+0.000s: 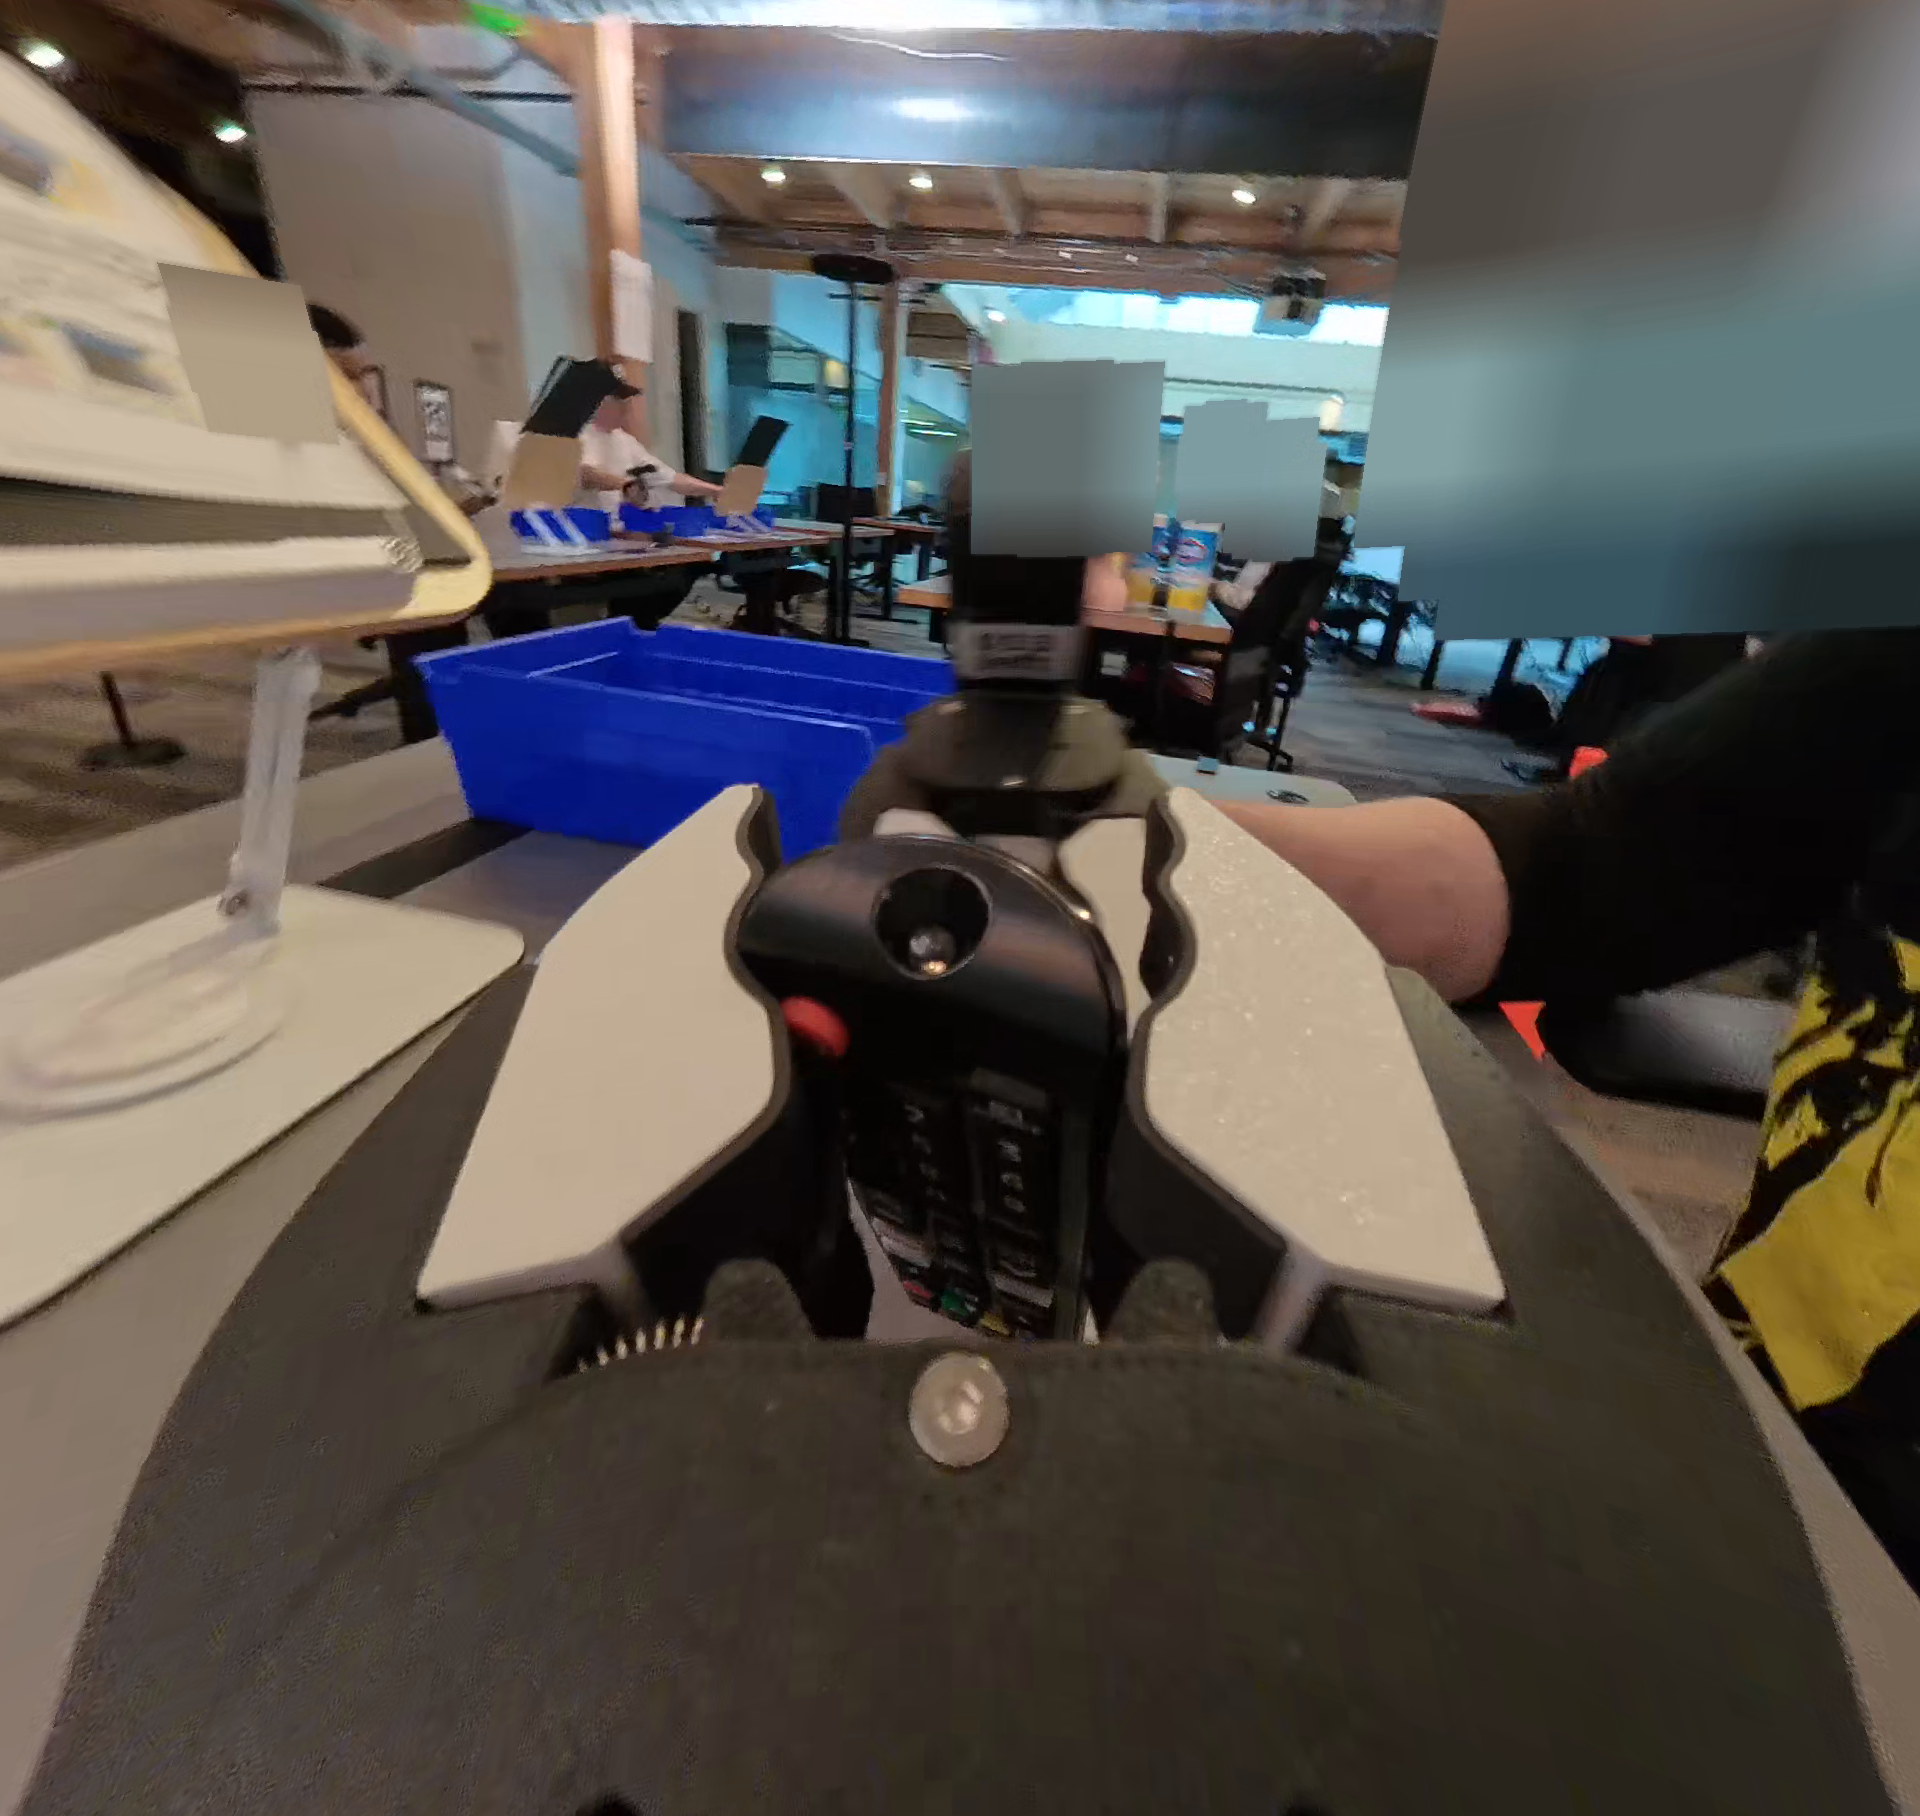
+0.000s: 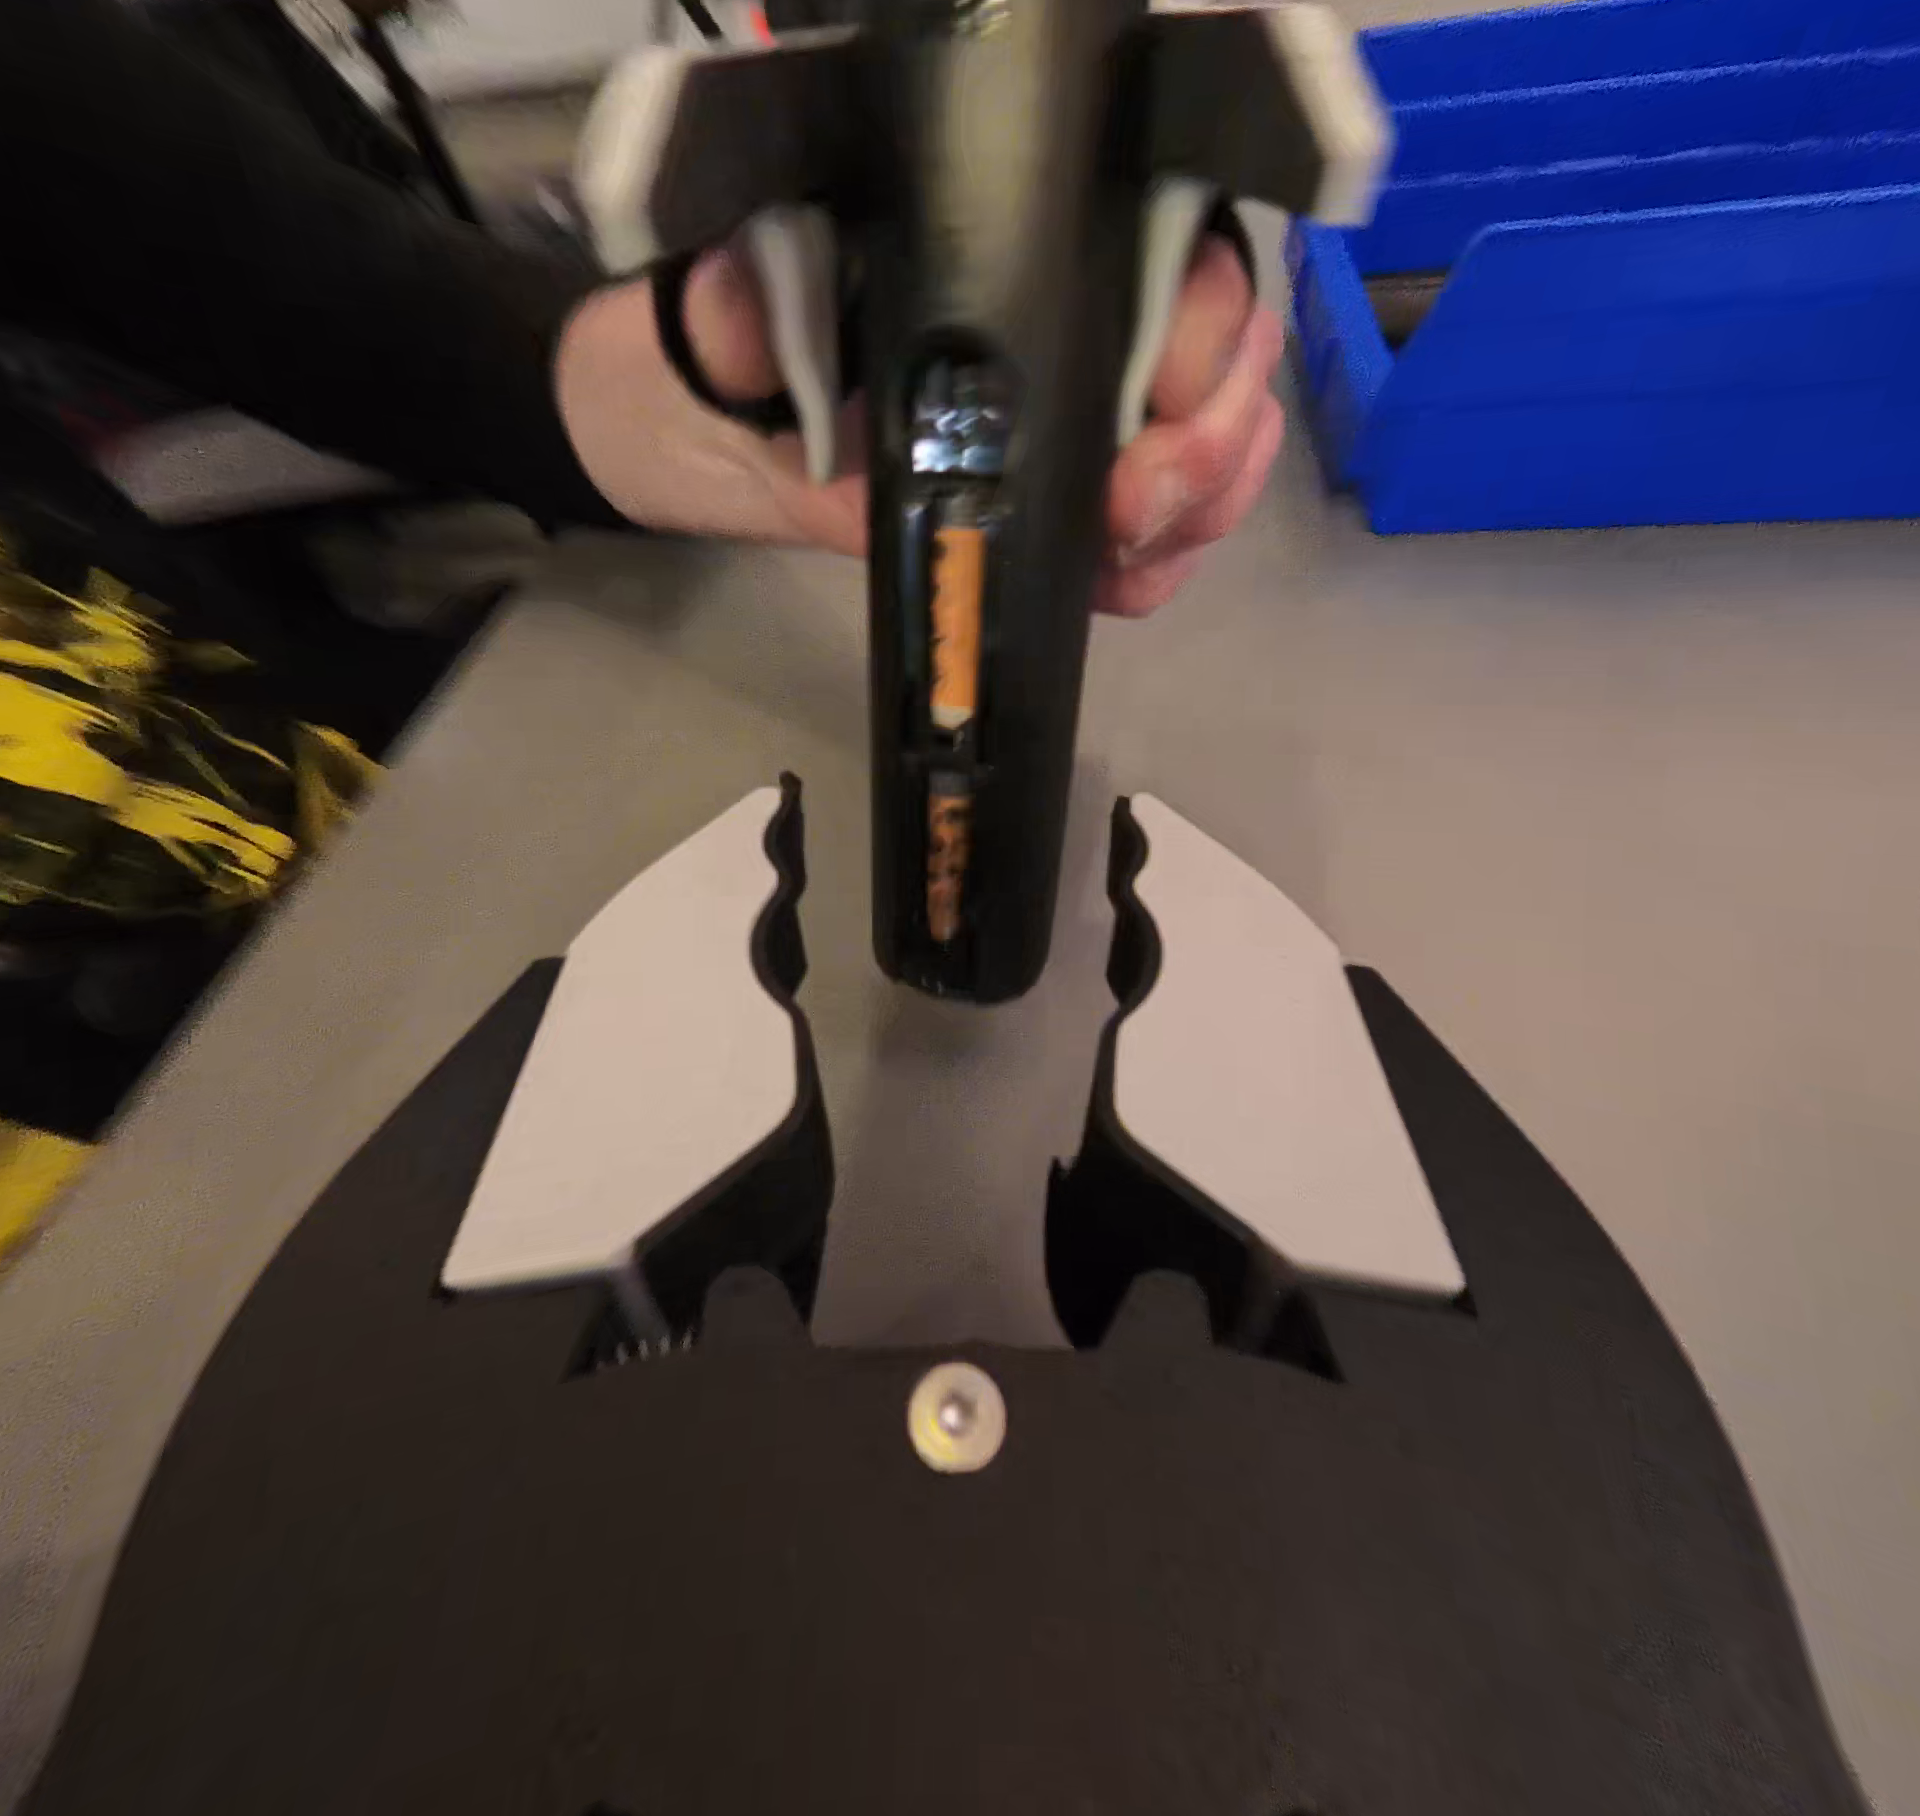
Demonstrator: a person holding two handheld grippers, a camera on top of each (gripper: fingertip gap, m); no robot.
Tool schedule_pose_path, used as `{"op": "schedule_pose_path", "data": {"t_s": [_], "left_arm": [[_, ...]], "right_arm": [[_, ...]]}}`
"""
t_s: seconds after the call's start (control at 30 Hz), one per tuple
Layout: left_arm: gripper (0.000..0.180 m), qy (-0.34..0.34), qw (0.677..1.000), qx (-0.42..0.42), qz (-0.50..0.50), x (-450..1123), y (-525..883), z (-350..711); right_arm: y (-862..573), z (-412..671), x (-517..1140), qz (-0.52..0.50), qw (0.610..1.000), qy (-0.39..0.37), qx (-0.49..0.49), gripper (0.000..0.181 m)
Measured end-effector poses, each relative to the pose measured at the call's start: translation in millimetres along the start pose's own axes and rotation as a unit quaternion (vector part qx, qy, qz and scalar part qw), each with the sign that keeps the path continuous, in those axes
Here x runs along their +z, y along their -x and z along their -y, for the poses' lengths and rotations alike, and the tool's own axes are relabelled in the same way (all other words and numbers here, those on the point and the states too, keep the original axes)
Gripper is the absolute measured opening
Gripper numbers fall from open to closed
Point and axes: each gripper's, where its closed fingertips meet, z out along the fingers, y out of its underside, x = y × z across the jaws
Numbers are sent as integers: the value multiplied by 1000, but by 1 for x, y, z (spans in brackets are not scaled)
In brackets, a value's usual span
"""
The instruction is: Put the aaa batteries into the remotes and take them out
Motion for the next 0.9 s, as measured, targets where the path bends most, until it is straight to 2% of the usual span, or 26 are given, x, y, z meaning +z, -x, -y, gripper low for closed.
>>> {"op": "schedule_pose_path", "data": {"t_s": [0.03, 0.13, 0.2, 0.27, 0.33, 0.37, 0.43, 0.5, 0.57, 0.73, 0.8, 0.9], "left_arm": [[69, -3, 1000, -19, 14, -3, 6, -2], [68, -9, 996, -85, 37, -3, 20, -8], [68, 4, 992, -115, 53, 0, 28, -16], [68, 11, 988, -142, 66, 5, 36, -23], [68, 6, 984, -154, 89, 7, 43, -25], [68, 10, 982, -162, 92, 9, 45, -26], [68, 16, 979, -169, 110, 10, 50, -29], [68, 8, 975, -190, 117, 9, 54, -32], [68, -7, 972, -201, 125, 7, 57, -32], [68, -13, 969, -206, 132, 2, 59, -34], [67, -5, 970, -202, 132, 3, 59, -36], [67, -9, 970, -204, 132, 2, 60, -36]], "right_arm": [[2, -1, -1, -32, 999, 9, -25, 56], [18, 13, 1, -93, 991, -28, -93, 51], [14, 15, 4, -159, 975, -17, -155, 45], [4, 17, 8, -200, 966, 1, -164, 45], [-7, 6, 14, -211, 965, 41, -151, 62], [-11, 1, 18, -215, 964, 53, -147, 63], [-13, -3, 24, -228, 957, 49, -170, 61], [-16, -7, 25, -268, 934, 67, -228, 54], [-10, 1, 25, -288, 920, 55, -259, 34], [-14, -2, 28, -313, 917, 69, -240, 33], [-16, -4, 26, -324, 903, 92, -266, 36], [-16, -7, 27, -313, 912, 81, -254, 37]]}}
